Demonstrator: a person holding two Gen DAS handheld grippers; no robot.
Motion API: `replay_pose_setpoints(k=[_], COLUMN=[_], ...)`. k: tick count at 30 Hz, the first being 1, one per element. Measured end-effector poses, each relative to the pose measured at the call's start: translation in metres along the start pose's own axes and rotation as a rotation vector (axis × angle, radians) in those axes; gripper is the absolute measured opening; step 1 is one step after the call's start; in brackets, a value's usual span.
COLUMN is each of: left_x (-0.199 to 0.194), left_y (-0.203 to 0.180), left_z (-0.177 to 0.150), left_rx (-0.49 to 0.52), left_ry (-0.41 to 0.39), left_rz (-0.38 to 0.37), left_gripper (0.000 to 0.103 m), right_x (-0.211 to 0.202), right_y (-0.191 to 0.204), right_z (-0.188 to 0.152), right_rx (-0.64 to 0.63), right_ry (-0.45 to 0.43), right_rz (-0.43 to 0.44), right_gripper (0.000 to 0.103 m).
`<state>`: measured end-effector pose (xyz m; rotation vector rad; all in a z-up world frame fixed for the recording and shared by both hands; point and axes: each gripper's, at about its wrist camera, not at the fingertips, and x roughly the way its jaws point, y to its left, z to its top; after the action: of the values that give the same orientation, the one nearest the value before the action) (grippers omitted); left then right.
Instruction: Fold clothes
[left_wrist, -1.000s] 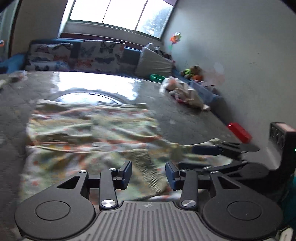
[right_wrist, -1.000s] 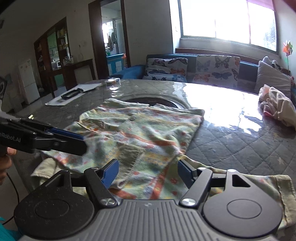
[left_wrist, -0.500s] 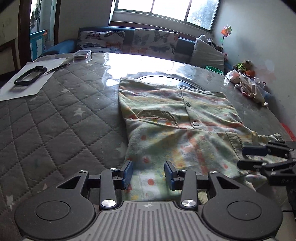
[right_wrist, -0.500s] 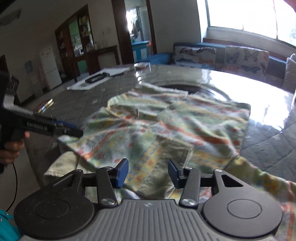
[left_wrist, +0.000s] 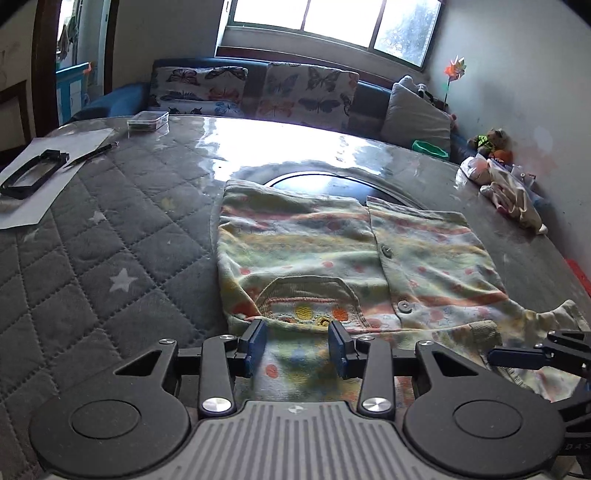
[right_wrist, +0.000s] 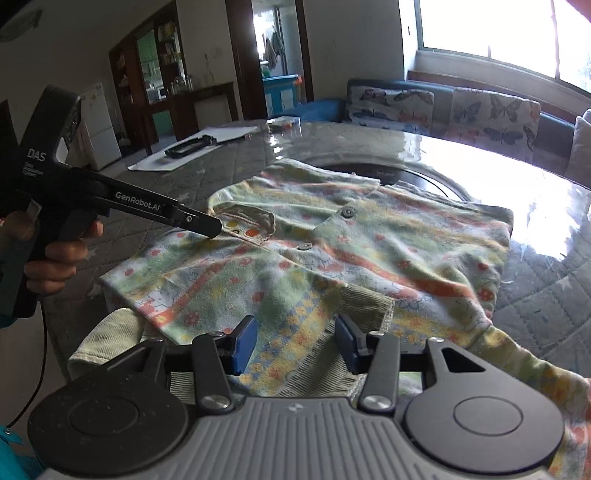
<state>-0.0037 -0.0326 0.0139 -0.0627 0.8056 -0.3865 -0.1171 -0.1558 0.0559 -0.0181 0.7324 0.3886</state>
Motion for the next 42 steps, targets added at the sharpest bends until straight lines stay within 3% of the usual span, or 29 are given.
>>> replay_pose_setpoints(k=[6, 13, 19, 23, 33, 35, 39, 42], left_x=[-0.017, -0.034, -0.041, -0.042, -0.045, -0.046, -0.045, -0.046], left_y=[-0.008, -0.031, -0.045, -0.052, -0.054, -0.052, -0.051, -0.051], left_z=[0.0, -0.006, -0.007, -0.008, -0.008, -0.008, -0.009, -0.011], left_rx=[0.006, 0.043, 0.059, 0.07, 0.079, 0.076, 0.07, 0.073], left_ry=[-0.024, -0.045, -0.055, -0.053, -0.054, -0.056, -0.051, -0.05], left_rz=[-0.015, -0.033, -0.041, -0.043, -0.023, -0.019, -0.021, -0.026], left_gripper=[0.042, 0.054, 0.058, 0.059, 0.063, 0.064, 0.064, 0.064], right_x=[-0.035, -0.092, -0.134, -0.15, -0.148, -0.147, -0.147, -0.149], right_y=[-0.015, -0.077, -0.134, -0.161, -0.179, -0.177, -0.172, -0.167], right_z=[-0.005, -0.038, -0.079, -0.101, -0.117, -0.115, -0.109, -0.103], right_rx=[0.048, 0.202, 0.331, 0.423, 0.505, 0.494, 0.503, 0.514], right_ry=[-0.057, -0.084, -0.095, -0.106, -0.107, -0.098, -0.096, -0.113], right_rz=[-0.057, -0.307, -0.532, -0.62, -0.652, -0.651, -0.625, -0.597], right_gripper=[0.048, 0.048, 0.048, 0.048, 0.047, 0.041, 0.015, 0.011])
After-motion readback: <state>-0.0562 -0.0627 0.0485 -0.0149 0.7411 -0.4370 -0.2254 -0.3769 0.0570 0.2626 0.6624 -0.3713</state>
